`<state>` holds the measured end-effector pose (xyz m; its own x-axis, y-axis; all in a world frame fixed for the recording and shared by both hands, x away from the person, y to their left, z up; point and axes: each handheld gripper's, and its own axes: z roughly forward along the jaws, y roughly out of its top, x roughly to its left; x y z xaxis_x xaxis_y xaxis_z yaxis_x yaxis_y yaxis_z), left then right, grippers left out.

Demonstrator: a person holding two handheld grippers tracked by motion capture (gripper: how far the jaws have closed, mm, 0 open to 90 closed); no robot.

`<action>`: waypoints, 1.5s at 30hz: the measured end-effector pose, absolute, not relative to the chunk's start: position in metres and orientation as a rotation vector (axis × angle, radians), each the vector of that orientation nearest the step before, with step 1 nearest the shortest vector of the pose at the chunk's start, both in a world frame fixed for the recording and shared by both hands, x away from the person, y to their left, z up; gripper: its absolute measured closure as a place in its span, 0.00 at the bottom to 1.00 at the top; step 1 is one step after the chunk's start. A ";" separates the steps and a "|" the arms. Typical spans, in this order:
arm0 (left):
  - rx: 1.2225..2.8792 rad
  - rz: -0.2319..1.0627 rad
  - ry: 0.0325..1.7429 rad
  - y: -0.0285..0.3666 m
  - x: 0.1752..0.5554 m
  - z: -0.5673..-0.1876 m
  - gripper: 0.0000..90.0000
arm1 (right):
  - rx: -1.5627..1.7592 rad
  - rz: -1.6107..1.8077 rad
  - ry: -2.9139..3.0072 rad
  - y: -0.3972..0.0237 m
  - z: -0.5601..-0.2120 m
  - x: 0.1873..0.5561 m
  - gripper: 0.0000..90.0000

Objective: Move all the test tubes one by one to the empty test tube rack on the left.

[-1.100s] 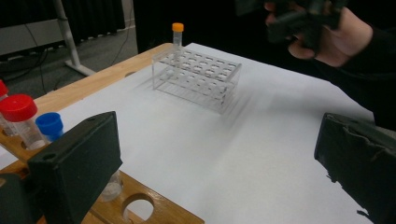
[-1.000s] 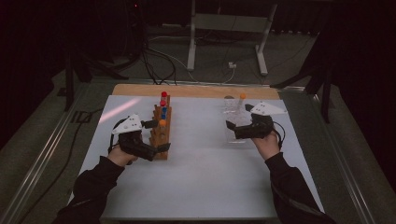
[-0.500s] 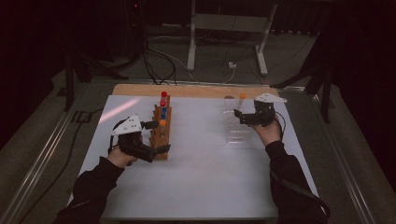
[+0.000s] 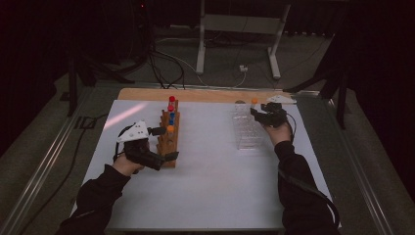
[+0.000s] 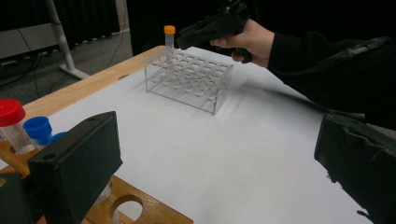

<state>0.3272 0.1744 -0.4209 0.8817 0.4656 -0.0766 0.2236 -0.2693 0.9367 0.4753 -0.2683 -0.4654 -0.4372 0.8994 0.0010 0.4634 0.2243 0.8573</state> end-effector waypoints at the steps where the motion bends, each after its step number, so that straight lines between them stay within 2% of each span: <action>1: 1.855 0.250 0.517 0.174 0.327 -0.422 0.01 | 1.251 1.130 2.005 -0.268 -0.466 0.477 0.55; 6: 1.860 0.247 0.514 0.174 0.328 -0.422 0.02 | 1.249 1.118 2.027 -0.266 -0.468 0.486 0.66; 15: 1.858 0.247 0.517 0.176 0.328 -0.423 0.01 | 1.263 1.116 2.026 -0.266 -0.472 0.495 0.74; 20: 1.866 0.244 0.520 0.175 0.329 -0.425 0.02 | 1.220 1.107 2.021 -0.262 -0.470 0.494 0.82; 29: 1.868 0.244 0.519 0.175 0.329 -0.425 0.02 | 1.220 1.127 2.014 -0.262 -0.460 0.493 0.83; 45: 1.864 0.236 0.492 0.172 0.326 -0.420 0.02 | 1.102 1.213 1.984 -0.259 -0.406 0.472 0.83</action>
<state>0.3262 0.1716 -0.4199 0.8922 0.4451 -0.0769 0.2182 -0.2757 0.9361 0.4718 -0.2587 -0.4065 -0.5049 0.8621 -0.0429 0.3546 0.2525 0.9003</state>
